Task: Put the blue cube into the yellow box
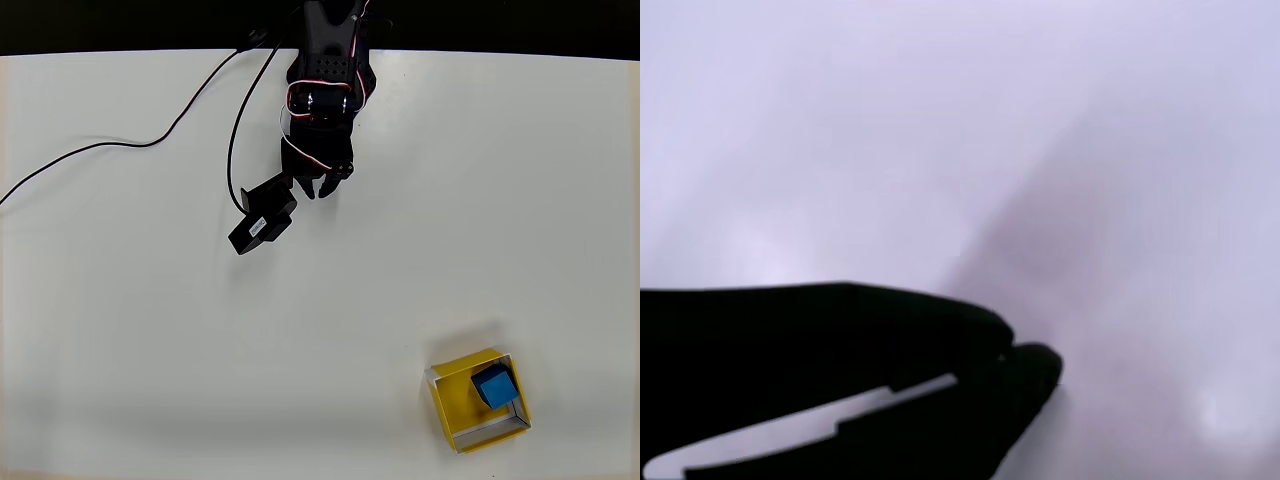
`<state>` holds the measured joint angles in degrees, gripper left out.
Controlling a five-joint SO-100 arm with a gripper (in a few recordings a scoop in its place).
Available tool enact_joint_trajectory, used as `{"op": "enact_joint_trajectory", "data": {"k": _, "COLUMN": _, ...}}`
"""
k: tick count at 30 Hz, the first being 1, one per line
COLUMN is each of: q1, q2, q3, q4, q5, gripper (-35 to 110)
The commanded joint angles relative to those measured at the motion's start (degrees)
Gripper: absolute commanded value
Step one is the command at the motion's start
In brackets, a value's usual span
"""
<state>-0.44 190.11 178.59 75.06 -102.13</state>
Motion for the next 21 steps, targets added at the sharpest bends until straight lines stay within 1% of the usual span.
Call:
{"op": "enact_joint_trajectory", "data": {"k": 1, "q1": 0.44, "q2": 1.49, "q3": 1.58, "q4": 1.41, "q5": 0.62, "gripper": 0}}
{"op": "enact_joint_trajectory", "data": {"k": 4, "q1": 0.44, "q2": 1.49, "q3": 1.58, "q4": 2.02, "q5": 3.08, "gripper": 0}}
{"op": "enact_joint_trajectory", "data": {"k": 7, "q1": 0.09, "q2": 1.32, "q3": 1.58, "q4": 2.37, "q5": 13.62, "gripper": 0}}
{"op": "enact_joint_trajectory", "data": {"k": 8, "q1": 0.09, "q2": 1.32, "q3": 1.58, "q4": 2.2, "q5": 14.33, "gripper": 0}}
{"op": "enact_joint_trajectory", "data": {"k": 21, "q1": 0.09, "q2": 1.32, "q3": 1.58, "q4": 2.2, "q5": 14.06, "gripper": 0}}
